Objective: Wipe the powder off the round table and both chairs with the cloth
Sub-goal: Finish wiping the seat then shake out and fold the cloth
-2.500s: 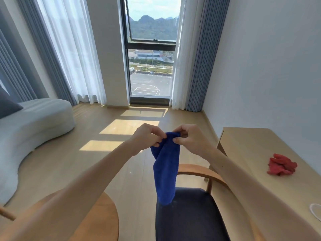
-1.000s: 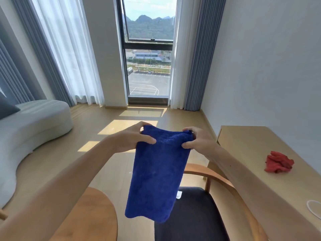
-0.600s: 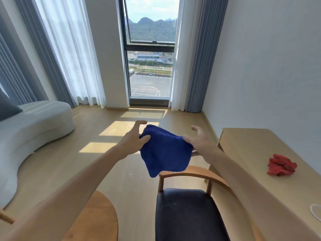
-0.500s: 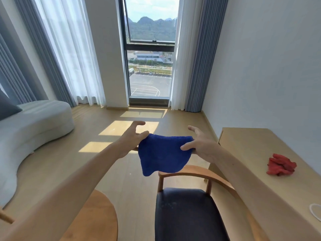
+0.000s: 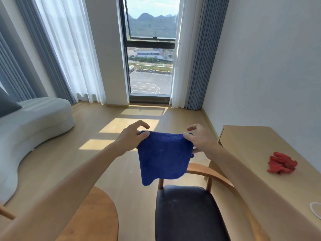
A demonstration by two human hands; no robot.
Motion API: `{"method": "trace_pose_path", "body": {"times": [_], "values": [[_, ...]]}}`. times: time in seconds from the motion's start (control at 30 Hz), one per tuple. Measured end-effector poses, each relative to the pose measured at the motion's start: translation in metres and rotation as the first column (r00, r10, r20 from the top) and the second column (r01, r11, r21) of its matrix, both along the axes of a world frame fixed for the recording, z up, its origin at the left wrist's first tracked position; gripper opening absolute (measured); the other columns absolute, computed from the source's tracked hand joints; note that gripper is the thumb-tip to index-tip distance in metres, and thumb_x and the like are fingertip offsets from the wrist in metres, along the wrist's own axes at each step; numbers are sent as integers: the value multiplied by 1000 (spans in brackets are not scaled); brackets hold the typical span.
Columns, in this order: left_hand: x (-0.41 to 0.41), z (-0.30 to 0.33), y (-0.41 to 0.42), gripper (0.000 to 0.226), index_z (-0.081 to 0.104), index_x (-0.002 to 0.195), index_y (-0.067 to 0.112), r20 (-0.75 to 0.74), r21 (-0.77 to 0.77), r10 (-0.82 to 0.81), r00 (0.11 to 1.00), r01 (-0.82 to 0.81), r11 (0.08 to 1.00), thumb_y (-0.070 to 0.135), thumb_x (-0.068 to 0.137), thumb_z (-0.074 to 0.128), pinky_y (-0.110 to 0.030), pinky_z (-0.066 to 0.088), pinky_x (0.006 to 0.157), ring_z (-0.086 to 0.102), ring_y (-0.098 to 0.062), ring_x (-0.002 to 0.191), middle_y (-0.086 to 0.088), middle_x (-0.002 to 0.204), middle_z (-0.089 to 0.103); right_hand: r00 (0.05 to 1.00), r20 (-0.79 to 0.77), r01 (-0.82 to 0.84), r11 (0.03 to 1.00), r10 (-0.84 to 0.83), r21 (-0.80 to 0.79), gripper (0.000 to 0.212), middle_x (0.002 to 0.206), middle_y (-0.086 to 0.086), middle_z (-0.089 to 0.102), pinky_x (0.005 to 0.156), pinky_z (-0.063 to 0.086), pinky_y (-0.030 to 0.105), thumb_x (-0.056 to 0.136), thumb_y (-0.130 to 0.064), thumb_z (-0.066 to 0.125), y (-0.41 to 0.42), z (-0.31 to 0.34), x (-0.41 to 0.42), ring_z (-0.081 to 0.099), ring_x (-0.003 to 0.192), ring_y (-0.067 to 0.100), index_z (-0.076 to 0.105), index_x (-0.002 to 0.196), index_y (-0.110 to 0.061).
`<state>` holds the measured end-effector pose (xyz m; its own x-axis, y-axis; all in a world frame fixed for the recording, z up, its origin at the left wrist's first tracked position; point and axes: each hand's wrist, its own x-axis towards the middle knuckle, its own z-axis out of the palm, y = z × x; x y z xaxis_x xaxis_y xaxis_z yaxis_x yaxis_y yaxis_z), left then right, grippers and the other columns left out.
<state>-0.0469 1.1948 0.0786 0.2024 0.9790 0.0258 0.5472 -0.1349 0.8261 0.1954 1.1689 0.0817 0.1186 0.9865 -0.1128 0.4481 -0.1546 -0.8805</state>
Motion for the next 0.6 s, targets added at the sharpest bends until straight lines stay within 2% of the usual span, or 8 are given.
{"method": "trace_pose_path", "body": {"times": [0.07, 0.13, 0.2, 0.27, 0.33, 0.43, 0.5, 0.6], "values": [[-3, 3, 2, 20, 54, 111, 21, 122, -97, -12, 992, 24, 995, 21, 92, 60, -39, 58, 77, 63, -22, 77, -7, 85, 69, 988, -128, -98, 990, 85, -103, 50, 113, 5, 56, 75, 58, 34, 85, -4, 67, 0, 2, 3, 59, 101, 25, 43, 127, -20], [-8, 6, 5, 35, 52, 116, 20, 148, -157, -74, 986, 98, 983, 12, 86, 67, -40, 54, 86, 63, -25, 88, -9, 96, 70, 985, -77, -164, 982, 158, -91, 65, 119, 9, 56, 78, 56, 30, 78, 7, 68, 2, 2, 6, 57, 106, 26, 44, 133, -16], [-9, 9, 6, 38, 54, 117, 20, 72, -116, -112, 991, 120, 986, 7, 84, 68, -36, 52, 87, 63, -25, 92, -6, 99, 70, 979, 128, -157, 988, 157, -10, 56, 117, 7, 58, 78, 49, 26, 80, 7, 64, 4, 3, 6, 55, 105, 23, 50, 131, -12], [-6, 10, 7, 23, 58, 110, 22, -88, 37, -74, 993, 78, 996, 14, 89, 64, -27, 50, 77, 61, -17, 81, 2, 88, 68, 929, 351, -170, 978, 117, 123, 35, 109, 5, 63, 82, 49, 32, 87, -2, 58, 8, 2, 5, 57, 100, 21, 59, 121, -11], [-3, 12, 6, 9, 61, 100, 24, -211, 186, -15, 977, 55, 981, 20, 92, 60, -21, 45, 64, 56, -10, 68, 10, 74, 62, 899, 433, -169, 966, 69, 197, 23, 105, 3, 65, 86, 51, 38, 93, -11, 53, 11, 0, 4, 60, 99, 22, 61, 114, -14], [-4, 10, 9, 4, 61, 94, 24, -180, 199, 5, 984, 31, 979, 25, 94, 57, -30, 56, 63, 61, -18, 66, 4, 72, 64, 920, 391, -121, 972, 34, 200, 14, 101, 0, 61, 84, 52, 38, 99, -20, 47, 13, -1, 2, 60, 95, 20, 55, 111, -20], [-5, 8, 10, 5, 59, 95, 22, -115, 130, 17, 993, -1, 991, 27, 94, 56, -34, 59, 64, 64, -21, 66, -2, 76, 67, 964, 260, -87, 988, 51, 129, 13, 102, 1, 59, 79, 56, 38, 99, -23, 50, 13, 3, 1, 60, 94, 20, 50, 111, -22], [-6, 9, 10, 9, 57, 98, 17, 60, -10, 6, 998, -6, 1000, 25, 93, 58, -35, 60, 65, 63, -19, 68, -6, 77, 69, 989, 11, -146, 987, 147, -63, 42, 111, 5, 56, 69, 59, 32, 85, -10, 69, 11, 8, 2, 61, 97, 21, 47, 120, -20]]}}
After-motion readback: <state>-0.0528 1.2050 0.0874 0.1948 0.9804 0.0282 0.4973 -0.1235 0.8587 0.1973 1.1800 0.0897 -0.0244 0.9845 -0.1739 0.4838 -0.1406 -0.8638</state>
